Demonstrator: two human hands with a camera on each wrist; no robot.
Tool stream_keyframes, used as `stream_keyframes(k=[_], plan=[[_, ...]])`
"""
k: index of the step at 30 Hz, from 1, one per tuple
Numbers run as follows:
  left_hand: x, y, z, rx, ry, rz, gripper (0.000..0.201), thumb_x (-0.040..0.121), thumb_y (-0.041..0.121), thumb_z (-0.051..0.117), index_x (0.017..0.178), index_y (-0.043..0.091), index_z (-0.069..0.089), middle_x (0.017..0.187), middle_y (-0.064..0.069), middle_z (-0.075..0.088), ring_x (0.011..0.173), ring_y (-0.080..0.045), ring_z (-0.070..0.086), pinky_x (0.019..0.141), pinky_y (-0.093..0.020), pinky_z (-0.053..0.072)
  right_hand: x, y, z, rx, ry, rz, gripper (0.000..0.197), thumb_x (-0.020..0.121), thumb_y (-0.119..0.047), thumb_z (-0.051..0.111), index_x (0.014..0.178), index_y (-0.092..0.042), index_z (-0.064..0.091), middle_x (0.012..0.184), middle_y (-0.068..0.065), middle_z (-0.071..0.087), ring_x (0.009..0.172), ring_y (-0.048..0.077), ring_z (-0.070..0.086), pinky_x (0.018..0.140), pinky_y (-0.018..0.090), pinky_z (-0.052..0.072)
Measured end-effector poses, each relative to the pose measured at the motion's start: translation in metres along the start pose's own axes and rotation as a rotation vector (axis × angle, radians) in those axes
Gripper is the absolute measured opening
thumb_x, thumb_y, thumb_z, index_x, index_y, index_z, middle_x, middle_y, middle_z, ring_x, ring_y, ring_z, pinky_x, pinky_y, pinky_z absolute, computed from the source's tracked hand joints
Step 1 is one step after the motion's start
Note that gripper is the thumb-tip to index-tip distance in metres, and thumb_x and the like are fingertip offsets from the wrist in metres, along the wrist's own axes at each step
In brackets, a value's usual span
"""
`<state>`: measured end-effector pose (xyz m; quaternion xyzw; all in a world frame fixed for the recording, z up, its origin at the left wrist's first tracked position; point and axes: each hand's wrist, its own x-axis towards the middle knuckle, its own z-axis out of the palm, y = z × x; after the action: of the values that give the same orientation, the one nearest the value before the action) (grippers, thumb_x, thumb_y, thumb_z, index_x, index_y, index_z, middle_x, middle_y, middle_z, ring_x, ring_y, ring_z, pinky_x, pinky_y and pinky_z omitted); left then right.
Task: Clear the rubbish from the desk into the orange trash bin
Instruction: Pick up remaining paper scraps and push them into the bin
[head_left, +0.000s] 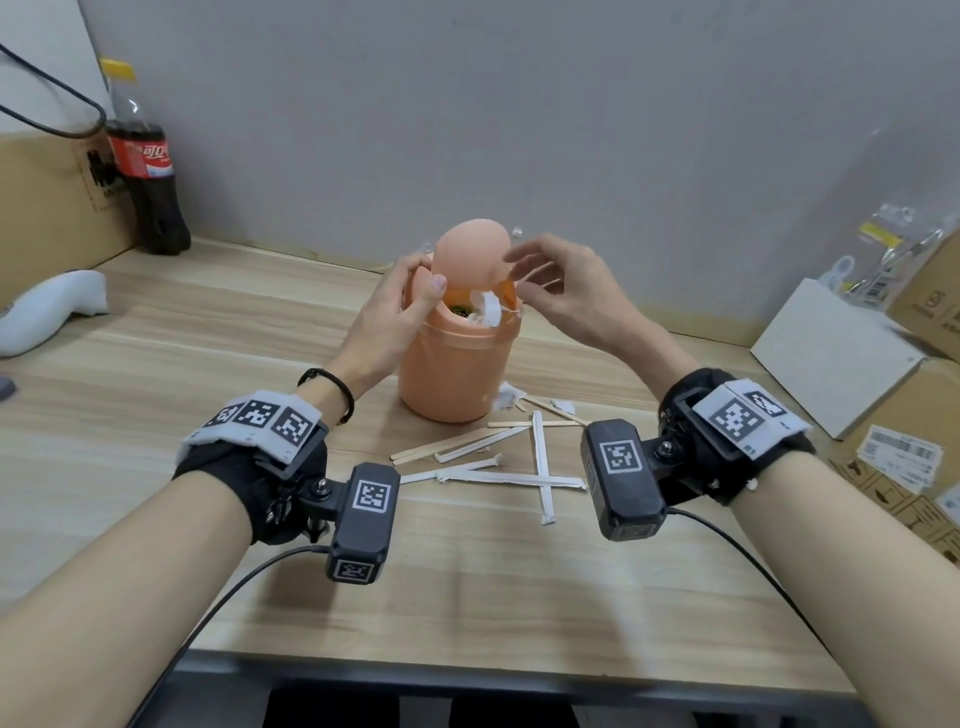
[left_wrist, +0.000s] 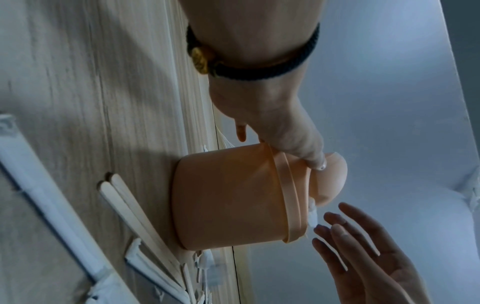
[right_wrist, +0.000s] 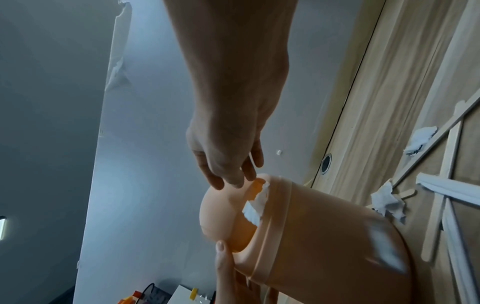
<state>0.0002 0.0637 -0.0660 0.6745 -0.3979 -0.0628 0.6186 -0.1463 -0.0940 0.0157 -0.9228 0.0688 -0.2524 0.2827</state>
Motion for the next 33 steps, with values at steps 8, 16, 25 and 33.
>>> stream_keyframes(k=[8, 16, 25, 33], plan=[[0.002, -0.002, 0.001, -0.01, 0.0, 0.014, 0.03, 0.101, 0.047, 0.048, 0.128, 0.035, 0.049, 0.124, 0.008, 0.056, 0.115, -0.006, 0.051, 0.09, -0.014, 0.037, -0.007, -0.001, 0.004, -0.151, -0.143, -0.039, 0.021, 0.094, -0.019, 0.055, 0.106, -0.024, 0.071, 0.102, -0.011, 0.069, 0.089, 0.008, 0.06, 0.076, 0.017, 0.044], [0.002, -0.004, 0.0, 0.006, 0.006, 0.01, 0.038, 0.095, 0.056, 0.047, 0.128, 0.036, 0.05, 0.123, 0.008, 0.056, 0.117, -0.009, 0.052, 0.098, -0.027, 0.04, -0.002, -0.007, 0.016, -0.502, -0.434, -0.017, 0.037, 0.101, -0.026, 0.03, 0.121, -0.034, 0.061, 0.135, -0.008, 0.053, 0.133, 0.009, 0.025, 0.1, 0.039, 0.014], [0.003, -0.004, 0.004, -0.008, 0.016, 0.008, 0.045, 0.092, 0.061, 0.046, 0.128, 0.035, 0.05, 0.119, 0.01, 0.056, 0.116, -0.011, 0.054, 0.096, -0.027, 0.04, -0.025, 0.016, -0.004, 0.014, -0.028, 0.098, 0.021, 0.089, -0.01, 0.05, 0.094, -0.021, 0.067, 0.087, -0.006, 0.068, 0.083, 0.012, 0.061, 0.077, 0.025, 0.046], [0.0, 0.002, 0.008, -0.005, 0.053, -0.007, 0.027, 0.1, 0.048, 0.048, 0.125, 0.037, 0.049, 0.124, 0.007, 0.057, 0.116, -0.011, 0.054, 0.09, -0.025, 0.04, -0.051, 0.032, 0.024, -0.267, -0.552, 0.235, 0.024, 0.094, -0.027, 0.058, 0.109, -0.013, 0.069, 0.103, -0.004, 0.069, 0.087, 0.01, 0.061, 0.07, 0.015, 0.045]])
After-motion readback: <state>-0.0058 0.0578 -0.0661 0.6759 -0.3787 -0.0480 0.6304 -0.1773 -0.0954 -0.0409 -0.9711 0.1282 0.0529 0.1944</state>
